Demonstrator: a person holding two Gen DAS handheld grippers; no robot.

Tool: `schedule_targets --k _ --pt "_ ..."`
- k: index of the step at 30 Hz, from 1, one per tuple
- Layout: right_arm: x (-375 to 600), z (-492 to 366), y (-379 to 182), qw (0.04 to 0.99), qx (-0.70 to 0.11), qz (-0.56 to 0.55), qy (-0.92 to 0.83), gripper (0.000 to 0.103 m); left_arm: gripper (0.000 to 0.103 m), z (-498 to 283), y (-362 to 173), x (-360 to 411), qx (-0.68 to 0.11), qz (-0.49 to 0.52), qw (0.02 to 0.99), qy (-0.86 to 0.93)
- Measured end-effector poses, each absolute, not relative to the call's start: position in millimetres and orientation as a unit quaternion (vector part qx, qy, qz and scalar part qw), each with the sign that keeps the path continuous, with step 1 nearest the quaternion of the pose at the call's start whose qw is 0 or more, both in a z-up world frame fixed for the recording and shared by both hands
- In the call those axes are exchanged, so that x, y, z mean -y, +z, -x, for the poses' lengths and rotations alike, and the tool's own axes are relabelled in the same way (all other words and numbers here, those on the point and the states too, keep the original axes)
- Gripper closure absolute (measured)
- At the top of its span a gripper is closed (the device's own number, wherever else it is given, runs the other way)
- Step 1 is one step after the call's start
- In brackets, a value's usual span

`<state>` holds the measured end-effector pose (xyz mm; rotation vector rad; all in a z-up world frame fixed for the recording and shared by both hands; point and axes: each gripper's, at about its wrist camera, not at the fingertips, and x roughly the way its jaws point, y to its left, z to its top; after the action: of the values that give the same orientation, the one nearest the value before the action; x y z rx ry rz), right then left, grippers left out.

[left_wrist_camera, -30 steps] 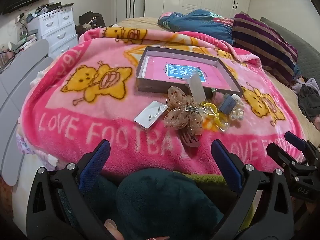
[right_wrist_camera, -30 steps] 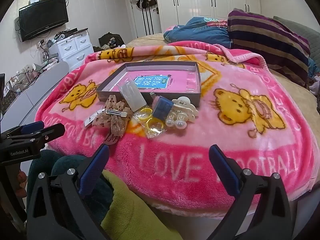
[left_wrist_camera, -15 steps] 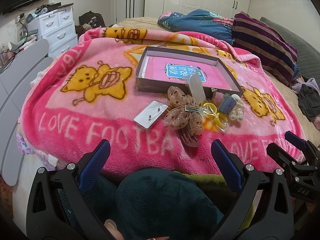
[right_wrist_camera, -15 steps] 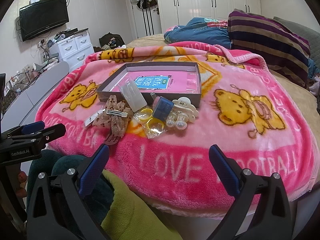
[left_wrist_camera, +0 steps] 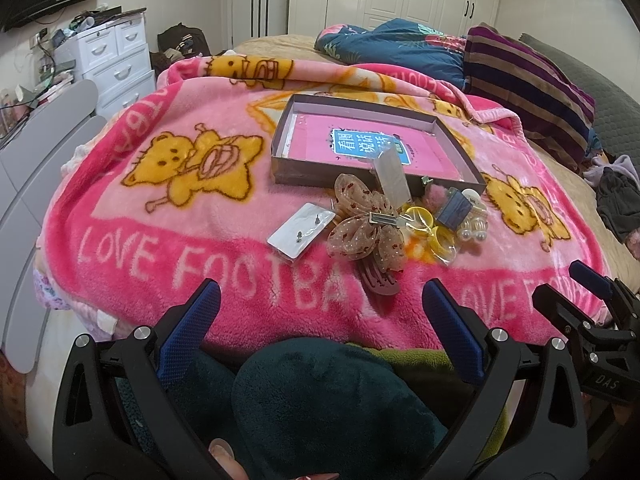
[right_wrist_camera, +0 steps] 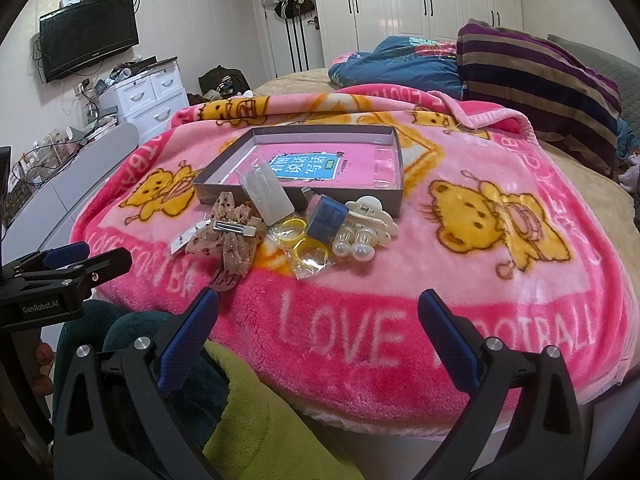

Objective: Organize jewelry

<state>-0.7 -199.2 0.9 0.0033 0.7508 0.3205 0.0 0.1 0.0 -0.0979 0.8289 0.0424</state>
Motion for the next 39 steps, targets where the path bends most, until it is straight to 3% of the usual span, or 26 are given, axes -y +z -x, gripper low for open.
schedule_targets --k 39 --pt "188 -9 -5 0.911 -0.371 0.0 0.179 0.004 0.008 -9 -12 -16 -0.413 0.052 0.908 0.039"
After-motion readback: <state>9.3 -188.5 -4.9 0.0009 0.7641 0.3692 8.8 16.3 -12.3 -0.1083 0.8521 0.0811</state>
